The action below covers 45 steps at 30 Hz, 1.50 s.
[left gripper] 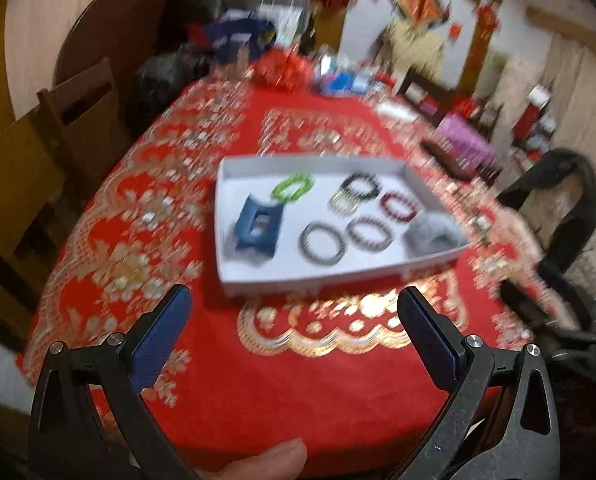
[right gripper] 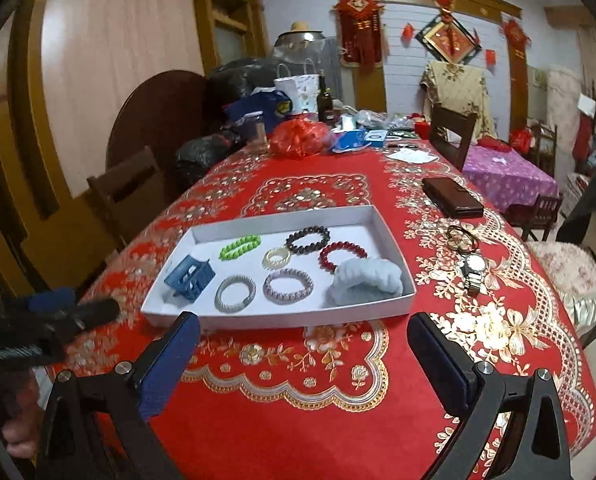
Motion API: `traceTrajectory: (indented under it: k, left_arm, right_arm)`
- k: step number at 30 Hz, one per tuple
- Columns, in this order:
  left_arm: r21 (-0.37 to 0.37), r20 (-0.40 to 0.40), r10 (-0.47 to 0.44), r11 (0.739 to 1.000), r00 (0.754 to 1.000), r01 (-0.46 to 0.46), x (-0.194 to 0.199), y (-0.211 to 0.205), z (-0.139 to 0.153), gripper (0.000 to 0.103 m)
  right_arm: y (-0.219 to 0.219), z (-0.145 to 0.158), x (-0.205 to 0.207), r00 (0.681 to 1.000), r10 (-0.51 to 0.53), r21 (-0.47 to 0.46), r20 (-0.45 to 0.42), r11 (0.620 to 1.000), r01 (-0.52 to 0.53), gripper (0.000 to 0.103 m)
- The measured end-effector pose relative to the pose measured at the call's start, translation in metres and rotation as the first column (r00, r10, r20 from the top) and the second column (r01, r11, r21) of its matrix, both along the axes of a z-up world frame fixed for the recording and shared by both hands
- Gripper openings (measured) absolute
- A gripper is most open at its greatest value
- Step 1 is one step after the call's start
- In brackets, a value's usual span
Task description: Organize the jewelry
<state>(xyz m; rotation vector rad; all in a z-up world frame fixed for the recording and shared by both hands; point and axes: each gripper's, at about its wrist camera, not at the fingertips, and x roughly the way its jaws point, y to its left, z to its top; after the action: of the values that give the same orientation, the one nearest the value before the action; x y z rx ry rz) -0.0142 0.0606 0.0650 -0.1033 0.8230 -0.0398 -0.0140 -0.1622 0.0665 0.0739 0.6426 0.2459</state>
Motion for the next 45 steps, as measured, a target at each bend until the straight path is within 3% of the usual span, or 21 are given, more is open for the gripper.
traceTrajectory:
  k: [3, 8, 14, 45]
  left_arm:
    - [0.082, -0.039, 0.042, 0.996, 0.998, -0.039, 0.007, -0.008, -0.002, 0.103]
    - [0.129, -0.044, 0.061, 0.99, 0.997, -0.054, 0.011, -0.019, -0.006, 0.103]
    - [0.157, -0.063, 0.028, 0.987, 0.998, -0.018, 0.021, -0.038, -0.017, 0.103]
    - [0.15, -0.09, 0.041, 0.988, 0.995, -0.027, 0.033, -0.035, -0.032, 0.103]
  right_arm:
    - [0.0, -0.001, 0.012, 0.997, 0.034, 0.018, -0.065, 0.999, -0.033, 0.103]
    - [0.004, -0.011, 0.02, 0.995, 0.033, -0.113, -0.09, 0.993, -0.043, 0.103]
    - [-0.013, -0.018, 0.022, 0.994, -0.029, -0.044, -0.103, 0.999, 0.025, 0.103]
    - [0.001, -0.027, 0.028, 0.991, -0.016, -0.095, -0.135, 0.995, 0.004, 0.103]
